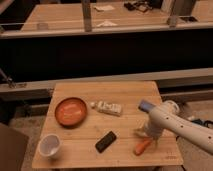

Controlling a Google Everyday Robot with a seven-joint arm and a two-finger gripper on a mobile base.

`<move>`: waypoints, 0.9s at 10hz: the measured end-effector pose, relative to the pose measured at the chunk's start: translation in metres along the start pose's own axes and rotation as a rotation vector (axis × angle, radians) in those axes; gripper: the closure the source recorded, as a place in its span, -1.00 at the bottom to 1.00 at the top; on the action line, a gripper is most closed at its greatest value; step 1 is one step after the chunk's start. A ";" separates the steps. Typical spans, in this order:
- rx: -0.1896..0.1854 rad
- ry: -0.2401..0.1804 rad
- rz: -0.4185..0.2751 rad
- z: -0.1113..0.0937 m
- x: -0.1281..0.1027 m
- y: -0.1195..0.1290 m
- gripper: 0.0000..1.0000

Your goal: Place the pepper in the ceramic cup

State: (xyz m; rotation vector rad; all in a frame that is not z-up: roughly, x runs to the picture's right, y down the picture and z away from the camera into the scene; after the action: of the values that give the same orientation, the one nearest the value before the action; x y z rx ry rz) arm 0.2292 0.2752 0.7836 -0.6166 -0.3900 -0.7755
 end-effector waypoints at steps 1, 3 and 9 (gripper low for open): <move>0.002 -0.002 0.000 0.002 0.000 -0.001 -0.47; 0.005 -0.004 0.000 0.004 0.000 -0.004 -0.04; 0.012 0.007 -0.004 -0.005 -0.001 -0.001 1.00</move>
State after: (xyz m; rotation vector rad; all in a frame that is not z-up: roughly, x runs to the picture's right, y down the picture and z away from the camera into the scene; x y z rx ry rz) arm 0.2282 0.2718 0.7791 -0.6014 -0.3895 -0.7787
